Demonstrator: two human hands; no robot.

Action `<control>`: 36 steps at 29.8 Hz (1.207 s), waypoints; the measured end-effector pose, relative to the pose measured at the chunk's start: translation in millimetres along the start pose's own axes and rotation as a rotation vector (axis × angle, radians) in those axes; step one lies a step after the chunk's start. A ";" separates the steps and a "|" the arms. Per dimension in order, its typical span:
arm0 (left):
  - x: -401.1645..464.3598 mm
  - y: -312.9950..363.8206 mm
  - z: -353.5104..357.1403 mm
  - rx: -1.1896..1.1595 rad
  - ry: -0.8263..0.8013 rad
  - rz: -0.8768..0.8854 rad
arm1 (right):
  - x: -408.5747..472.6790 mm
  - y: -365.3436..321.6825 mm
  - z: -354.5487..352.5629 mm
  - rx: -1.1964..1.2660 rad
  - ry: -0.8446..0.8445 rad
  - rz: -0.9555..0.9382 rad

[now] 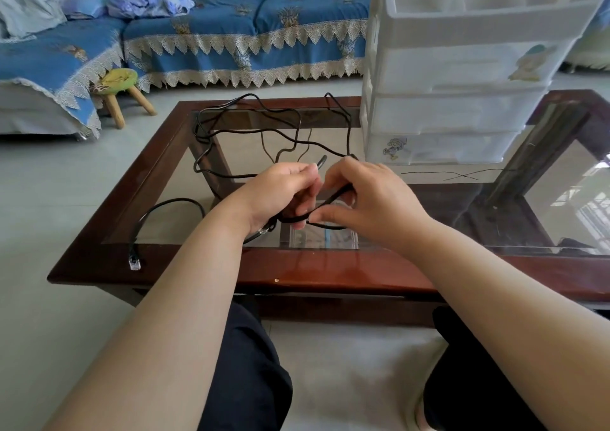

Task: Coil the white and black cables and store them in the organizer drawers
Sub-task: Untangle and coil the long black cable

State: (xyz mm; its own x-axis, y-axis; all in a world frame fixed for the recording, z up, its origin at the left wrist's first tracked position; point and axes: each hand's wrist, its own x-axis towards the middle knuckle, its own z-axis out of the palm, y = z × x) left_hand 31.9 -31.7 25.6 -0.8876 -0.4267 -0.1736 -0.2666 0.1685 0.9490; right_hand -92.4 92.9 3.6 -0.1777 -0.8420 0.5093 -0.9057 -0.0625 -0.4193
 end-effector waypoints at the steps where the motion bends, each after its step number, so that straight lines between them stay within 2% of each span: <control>1: 0.5 0.4 1.7 -0.012 -0.014 -0.017 | 0.9 1.8 -2.8 -0.020 0.015 0.021; 6: 1.5 2.5 8.3 0.034 -0.185 -0.059 | 6.1 8.6 -10.6 -0.050 0.015 0.115; 13: -1.3 9.1 12.4 -0.363 -0.378 -0.129 | 9.3 16.7 -21.5 0.212 -0.040 0.160; 16: -0.2 5.8 10.2 -0.515 -0.379 -0.144 | 12.0 22.8 -19.8 0.243 -0.080 0.187; 21: -2.2 1.5 8.2 -0.631 -0.379 -0.102 | 14.1 25.0 -14.2 0.205 -0.076 0.199; 26: -4.4 -1.0 3.9 -0.621 -0.420 -0.087 | 14.6 23.2 -12.5 0.175 -0.049 0.198; 32: -6.4 -3.0 2.5 -0.584 -0.475 -0.116 | 15.3 29.2 -12.8 0.135 -0.125 0.251; 36: -11.4 -4.3 -2.7 -0.628 -0.484 -0.095 | 14.6 33.5 -13.4 0.262 -0.071 0.296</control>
State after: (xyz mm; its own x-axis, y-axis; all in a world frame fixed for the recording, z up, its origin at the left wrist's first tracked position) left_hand 44.2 -29.9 24.2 -0.9747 0.0434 -0.2194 -0.2156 -0.4428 0.8703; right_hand -130.5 85.7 7.0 -0.3807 -0.8785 0.2886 -0.6892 0.0616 -0.7219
